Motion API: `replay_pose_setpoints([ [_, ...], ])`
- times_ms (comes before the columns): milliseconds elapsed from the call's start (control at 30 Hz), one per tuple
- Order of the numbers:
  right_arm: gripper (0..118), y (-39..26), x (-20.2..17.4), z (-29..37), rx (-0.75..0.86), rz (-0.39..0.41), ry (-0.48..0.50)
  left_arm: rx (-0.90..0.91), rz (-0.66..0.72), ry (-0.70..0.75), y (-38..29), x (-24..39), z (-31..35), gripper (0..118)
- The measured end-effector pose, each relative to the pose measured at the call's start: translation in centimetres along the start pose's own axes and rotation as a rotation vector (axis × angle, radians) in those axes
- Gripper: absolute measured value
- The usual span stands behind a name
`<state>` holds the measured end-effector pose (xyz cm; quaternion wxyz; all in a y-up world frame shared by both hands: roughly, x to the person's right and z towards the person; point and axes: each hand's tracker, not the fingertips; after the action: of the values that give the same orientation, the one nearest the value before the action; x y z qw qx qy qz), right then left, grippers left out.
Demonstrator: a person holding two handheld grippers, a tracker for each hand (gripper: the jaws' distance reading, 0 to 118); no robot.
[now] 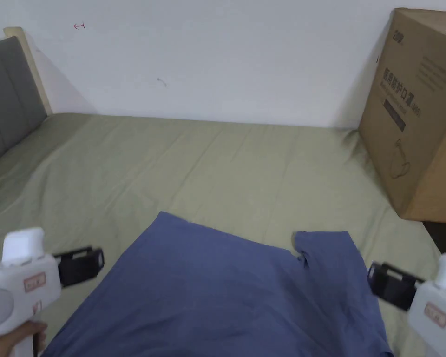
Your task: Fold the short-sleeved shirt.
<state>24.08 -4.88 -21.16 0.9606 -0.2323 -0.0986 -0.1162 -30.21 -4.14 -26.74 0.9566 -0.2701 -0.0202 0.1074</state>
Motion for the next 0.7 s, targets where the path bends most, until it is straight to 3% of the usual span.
replay_pose_setpoints([
  [167, 109, 4.4, -3.3, 2.8, 0.289, 0.100, -0.033, 0.261, -0.064, -0.071, 4.7, 5.5, 1.5, 107],
  [300, 108, 4.8, -5.9, 3.6, 0.378, 0.169, -0.105, 0.343, -0.126, -0.048, 5.0, 8.5, 0.6, 102],
  [367, 92, 4.6, -6.6, 3.7, 0.392, 0.193, -0.097, 0.371, -0.142, -0.051, 4.3, 9.6, 0.1, 72],
  [400, 75, 4.4, -6.9, 3.7, 0.394, 0.209, -0.097, 0.376, -0.145, -0.058, 3.9, 9.6, -0.6, 50],
  [433, 41, 4.3, -7.2, 3.6, 0.396, 0.224, -0.098, 0.378, -0.148, -0.062, 3.5, 9.9, -1.0, 13],
  [467, 9, 4.2, -7.4, 3.5, 0.397, 0.235, -0.095, 0.378, -0.155, -0.066, 3.2, 10.1, -1.4, 0],
  [500, 0, 4.1, -7.7, 3.3, 0.395, 0.241, -0.094, 0.380, -0.160, -0.058, 2.6, 10.5, -1.8, 0],
  [700, 0, 4.1, -9.1, 3.4, 0.406, 0.278, -0.102, 0.295, -0.241, -0.052, 2.5, 10.8, -3.9, 0],
])
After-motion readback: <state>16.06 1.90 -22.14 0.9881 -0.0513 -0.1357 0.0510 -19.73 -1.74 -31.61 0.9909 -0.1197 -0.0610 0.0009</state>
